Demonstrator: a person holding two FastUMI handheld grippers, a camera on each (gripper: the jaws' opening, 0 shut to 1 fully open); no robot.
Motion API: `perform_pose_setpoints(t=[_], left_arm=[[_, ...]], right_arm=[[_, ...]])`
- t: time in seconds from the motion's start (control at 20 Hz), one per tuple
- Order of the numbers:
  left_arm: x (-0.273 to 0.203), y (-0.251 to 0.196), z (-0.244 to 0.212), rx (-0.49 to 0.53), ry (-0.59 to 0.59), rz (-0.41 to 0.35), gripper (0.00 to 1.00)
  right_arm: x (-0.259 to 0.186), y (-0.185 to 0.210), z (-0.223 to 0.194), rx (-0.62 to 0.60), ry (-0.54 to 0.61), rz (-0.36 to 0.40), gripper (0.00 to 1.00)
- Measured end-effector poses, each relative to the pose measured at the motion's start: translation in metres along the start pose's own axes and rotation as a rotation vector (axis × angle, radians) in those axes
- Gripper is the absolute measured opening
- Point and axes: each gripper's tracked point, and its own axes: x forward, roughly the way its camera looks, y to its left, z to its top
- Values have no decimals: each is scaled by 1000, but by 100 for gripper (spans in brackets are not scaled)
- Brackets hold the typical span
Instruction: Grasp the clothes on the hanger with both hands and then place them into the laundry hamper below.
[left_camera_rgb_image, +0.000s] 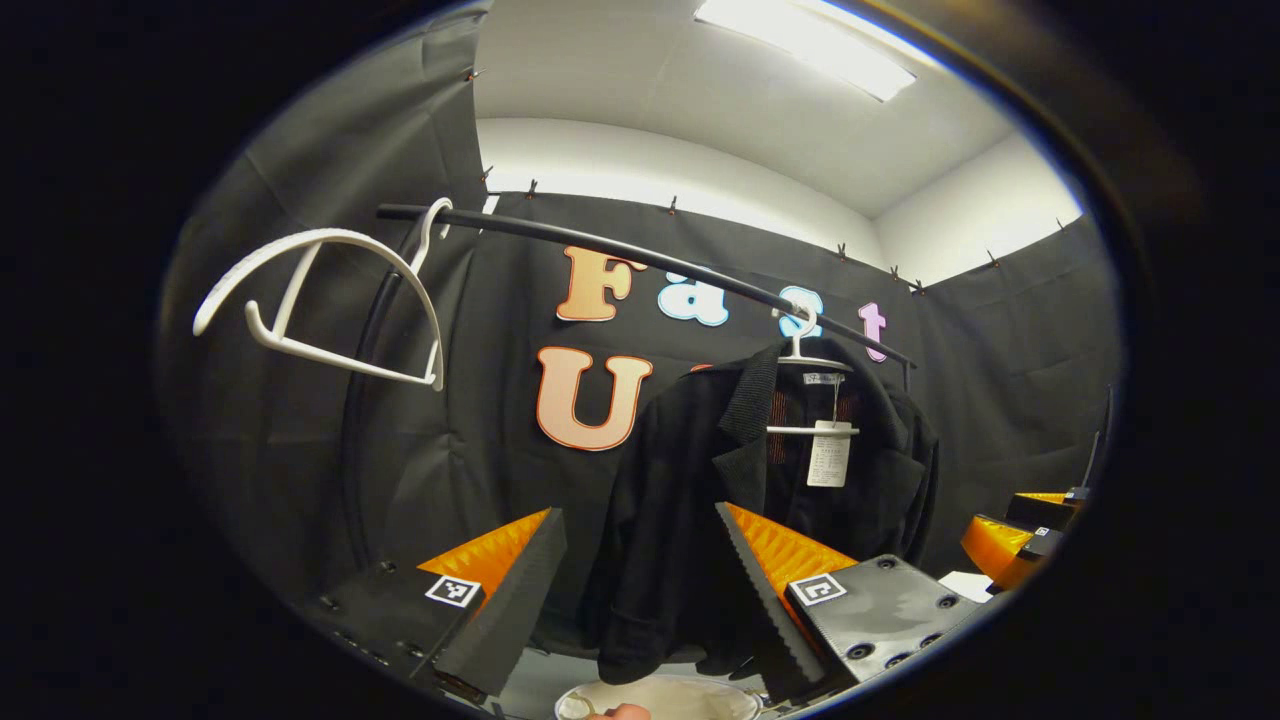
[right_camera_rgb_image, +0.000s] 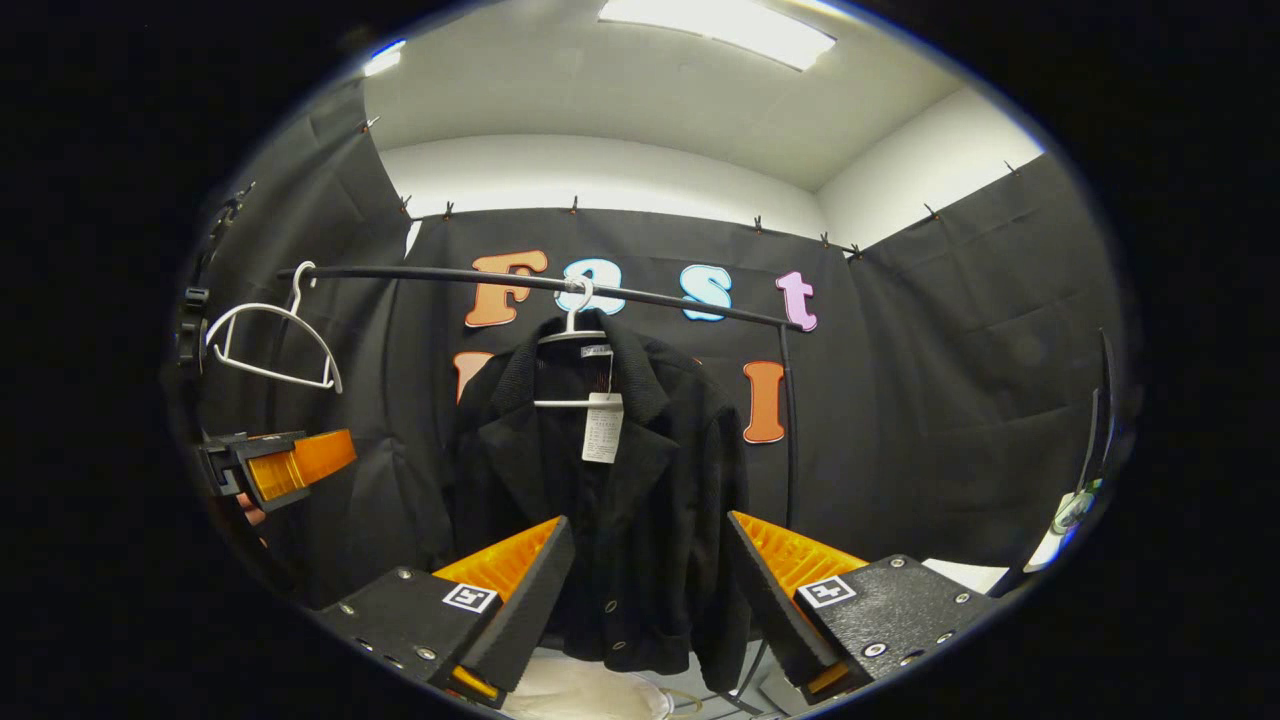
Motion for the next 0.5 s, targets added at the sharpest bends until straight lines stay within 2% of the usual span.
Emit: perform_pose_setpoints(t=[0.25, 0.5], left_arm=[[3, -2, -3, -10, 17, -16, 96], [3, 2, 0, 4, 8, -18, 96]], right_arm=[[12, 6, 5, 10, -11, 5, 93], [61, 8, -6, 36, 17, 0, 93]])
